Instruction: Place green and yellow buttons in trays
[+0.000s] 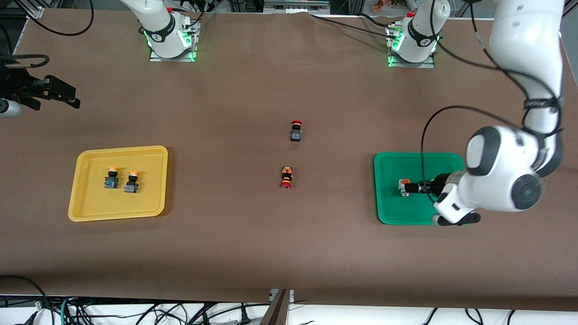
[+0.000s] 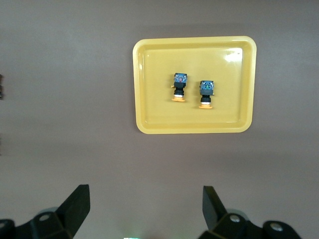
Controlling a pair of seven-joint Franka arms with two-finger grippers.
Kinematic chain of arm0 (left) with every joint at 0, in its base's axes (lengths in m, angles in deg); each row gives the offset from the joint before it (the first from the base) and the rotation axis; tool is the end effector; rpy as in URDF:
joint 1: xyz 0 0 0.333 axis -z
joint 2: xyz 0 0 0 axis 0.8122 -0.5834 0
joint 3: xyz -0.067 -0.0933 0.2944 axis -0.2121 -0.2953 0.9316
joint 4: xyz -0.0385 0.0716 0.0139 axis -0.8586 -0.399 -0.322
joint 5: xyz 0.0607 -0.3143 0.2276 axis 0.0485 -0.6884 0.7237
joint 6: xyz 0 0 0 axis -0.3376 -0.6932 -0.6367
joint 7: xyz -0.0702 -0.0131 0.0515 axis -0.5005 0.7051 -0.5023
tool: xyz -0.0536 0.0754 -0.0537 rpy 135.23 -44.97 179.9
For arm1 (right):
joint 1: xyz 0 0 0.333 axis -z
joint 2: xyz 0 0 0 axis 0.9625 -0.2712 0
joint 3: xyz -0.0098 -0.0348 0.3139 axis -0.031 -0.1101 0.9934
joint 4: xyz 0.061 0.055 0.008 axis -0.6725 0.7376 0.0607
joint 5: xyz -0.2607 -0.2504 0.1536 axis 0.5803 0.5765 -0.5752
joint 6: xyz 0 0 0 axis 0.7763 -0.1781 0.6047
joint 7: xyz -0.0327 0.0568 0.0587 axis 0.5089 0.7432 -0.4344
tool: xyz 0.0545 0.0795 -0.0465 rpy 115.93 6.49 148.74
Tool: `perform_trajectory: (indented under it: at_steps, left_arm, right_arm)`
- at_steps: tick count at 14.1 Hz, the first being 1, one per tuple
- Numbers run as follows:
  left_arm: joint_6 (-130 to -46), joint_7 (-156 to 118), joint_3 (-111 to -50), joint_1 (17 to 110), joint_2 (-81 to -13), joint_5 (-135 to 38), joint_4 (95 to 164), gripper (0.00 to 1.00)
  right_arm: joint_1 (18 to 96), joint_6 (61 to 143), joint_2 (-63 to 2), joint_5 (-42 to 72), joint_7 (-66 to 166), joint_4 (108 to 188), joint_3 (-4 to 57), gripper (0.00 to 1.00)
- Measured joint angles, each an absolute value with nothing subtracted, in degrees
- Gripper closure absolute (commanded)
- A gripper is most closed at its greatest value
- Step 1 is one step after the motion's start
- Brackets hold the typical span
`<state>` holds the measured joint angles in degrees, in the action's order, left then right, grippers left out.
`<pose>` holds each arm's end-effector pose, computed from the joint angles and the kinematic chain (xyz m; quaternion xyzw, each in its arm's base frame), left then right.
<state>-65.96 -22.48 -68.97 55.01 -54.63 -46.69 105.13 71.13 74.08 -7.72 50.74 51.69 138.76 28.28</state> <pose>0.6885 -0.0846 0.3866 0.9880 0.0434 -0.1277 0.0753 0.5552 -0.0038 0.6131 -0.9992 -0.0236 0.0294 0.0107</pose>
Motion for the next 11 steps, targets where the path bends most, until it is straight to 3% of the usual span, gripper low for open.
perform_trajectory:
  at_steps: [5,11]
  left_arm:
    - [-57.18,-22.43,-68.95,54.72,-41.43,-41.04,105.31,0.00]
    - [-54.58,-21.47,-68.95,54.68,-36.49,-40.63,105.56,0.00]
  right_arm:
    - [71.14,74.08,-7.74,50.76,51.68,138.72,28.28,0.00]
    - [71.14,74.08,-7.74,50.76,51.67,138.72,28.28,0.00]
